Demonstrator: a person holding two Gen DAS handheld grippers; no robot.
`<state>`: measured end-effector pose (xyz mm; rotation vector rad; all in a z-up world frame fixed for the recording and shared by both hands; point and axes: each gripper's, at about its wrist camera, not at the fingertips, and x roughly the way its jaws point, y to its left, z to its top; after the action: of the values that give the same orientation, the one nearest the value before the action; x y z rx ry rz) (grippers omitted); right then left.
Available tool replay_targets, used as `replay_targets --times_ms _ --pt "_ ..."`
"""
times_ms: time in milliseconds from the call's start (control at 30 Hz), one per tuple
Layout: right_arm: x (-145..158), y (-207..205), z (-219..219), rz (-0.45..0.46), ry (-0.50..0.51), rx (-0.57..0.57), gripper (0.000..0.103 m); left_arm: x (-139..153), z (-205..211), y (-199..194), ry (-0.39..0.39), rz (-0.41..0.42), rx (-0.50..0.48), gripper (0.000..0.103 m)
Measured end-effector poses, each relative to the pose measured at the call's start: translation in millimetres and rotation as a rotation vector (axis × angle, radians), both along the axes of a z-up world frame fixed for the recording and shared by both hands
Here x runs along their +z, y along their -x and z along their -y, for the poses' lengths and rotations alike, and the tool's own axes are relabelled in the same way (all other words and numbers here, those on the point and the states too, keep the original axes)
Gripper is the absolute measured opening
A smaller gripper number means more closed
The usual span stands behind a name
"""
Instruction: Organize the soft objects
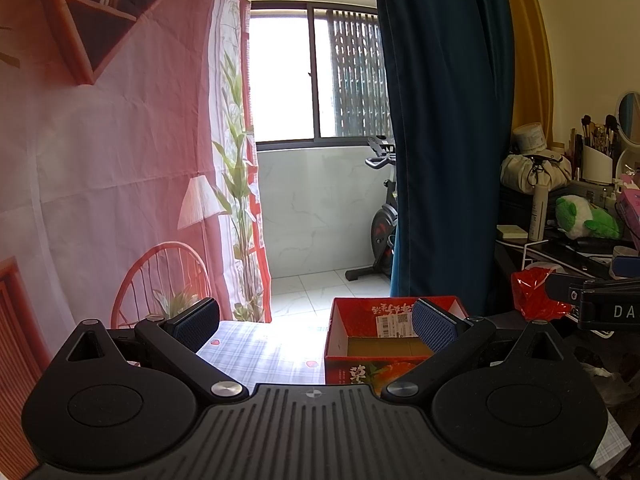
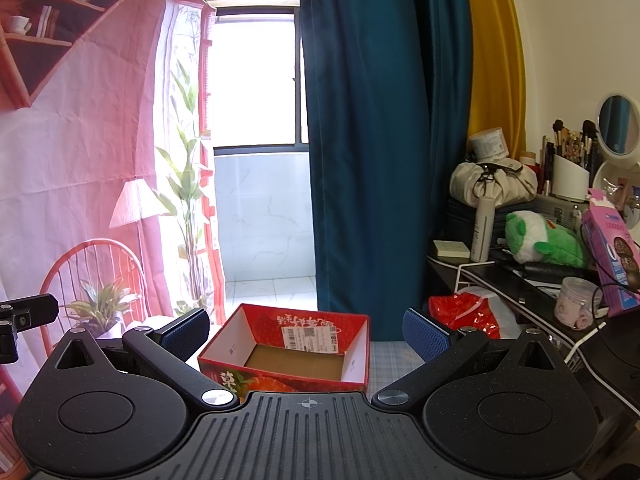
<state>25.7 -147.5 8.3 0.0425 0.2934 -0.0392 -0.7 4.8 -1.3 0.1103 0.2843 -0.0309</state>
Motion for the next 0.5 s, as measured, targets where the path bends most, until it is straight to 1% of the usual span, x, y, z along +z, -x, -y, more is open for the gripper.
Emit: replay_targets --times_ms 367,500 --pt "-2.0 -2.6 1.8 0.003 -0.008 -0.001 0.103 -3.3 1.0 -0.8 -0.003 -0.006 -0.003 0.103" --pt "-16.4 -1.7 7.1 0.031 -0.032 0.01 0.103 -10.4 -3.4 -7.7 0.024 -0.018 -0.007 0.103"
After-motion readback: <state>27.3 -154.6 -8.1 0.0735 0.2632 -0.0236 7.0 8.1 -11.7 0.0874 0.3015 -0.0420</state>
